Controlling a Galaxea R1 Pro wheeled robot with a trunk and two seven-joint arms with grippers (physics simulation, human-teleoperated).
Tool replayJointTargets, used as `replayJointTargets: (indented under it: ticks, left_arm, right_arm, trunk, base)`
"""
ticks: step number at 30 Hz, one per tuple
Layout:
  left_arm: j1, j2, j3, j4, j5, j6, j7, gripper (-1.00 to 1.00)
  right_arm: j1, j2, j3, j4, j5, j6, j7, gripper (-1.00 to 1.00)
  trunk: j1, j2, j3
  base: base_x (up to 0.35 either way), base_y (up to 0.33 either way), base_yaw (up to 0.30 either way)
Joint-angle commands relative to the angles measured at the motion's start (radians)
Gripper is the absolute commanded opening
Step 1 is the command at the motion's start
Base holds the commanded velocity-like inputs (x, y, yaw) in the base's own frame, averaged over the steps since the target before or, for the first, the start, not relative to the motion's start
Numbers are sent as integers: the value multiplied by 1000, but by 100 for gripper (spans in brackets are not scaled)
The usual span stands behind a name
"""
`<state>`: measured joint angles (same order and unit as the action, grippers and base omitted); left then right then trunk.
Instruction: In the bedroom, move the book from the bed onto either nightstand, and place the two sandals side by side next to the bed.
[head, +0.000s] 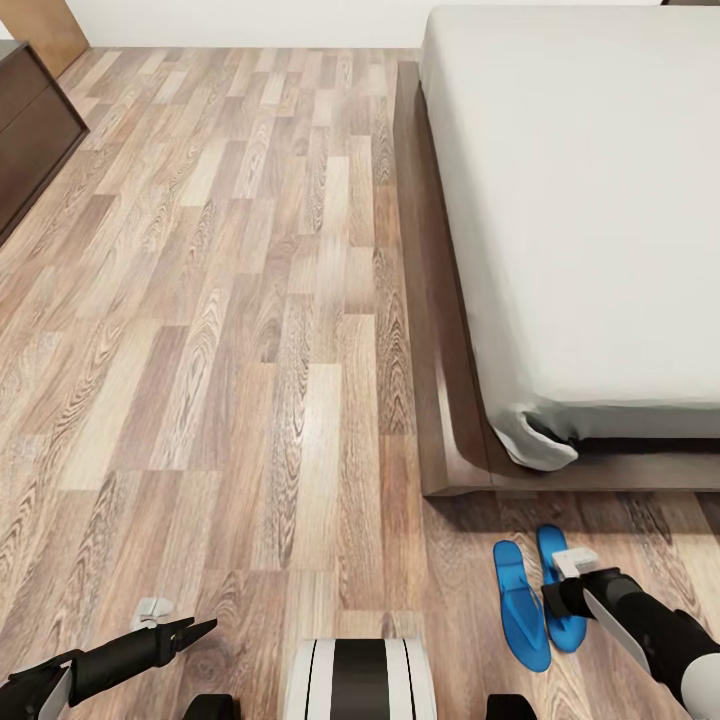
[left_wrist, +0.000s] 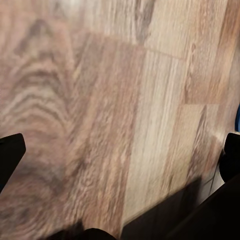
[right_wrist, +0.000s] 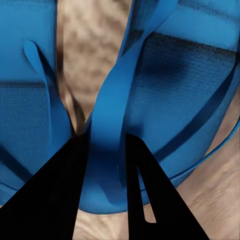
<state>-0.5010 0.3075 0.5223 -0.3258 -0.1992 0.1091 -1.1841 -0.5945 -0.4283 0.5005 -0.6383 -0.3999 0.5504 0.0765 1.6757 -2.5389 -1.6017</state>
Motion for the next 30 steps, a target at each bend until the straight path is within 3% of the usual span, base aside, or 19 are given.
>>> replayJointTargets:
  ticks: [1,30]
  left_arm:
    - [-1,-1,8,-1,-8,11,-6,100]
    - [-1,-2,8,0,-8,9,-5,100]
  right_arm:
    - [-1,-1,4,-3,1,3,3,-100]
    - [-1,-1,3,5,1,5,3,-100]
  trunk:
    - [0,0,-1]
    - [0,0,-1]
  base:
    - [0,0,0]
    - [0,-10,0]
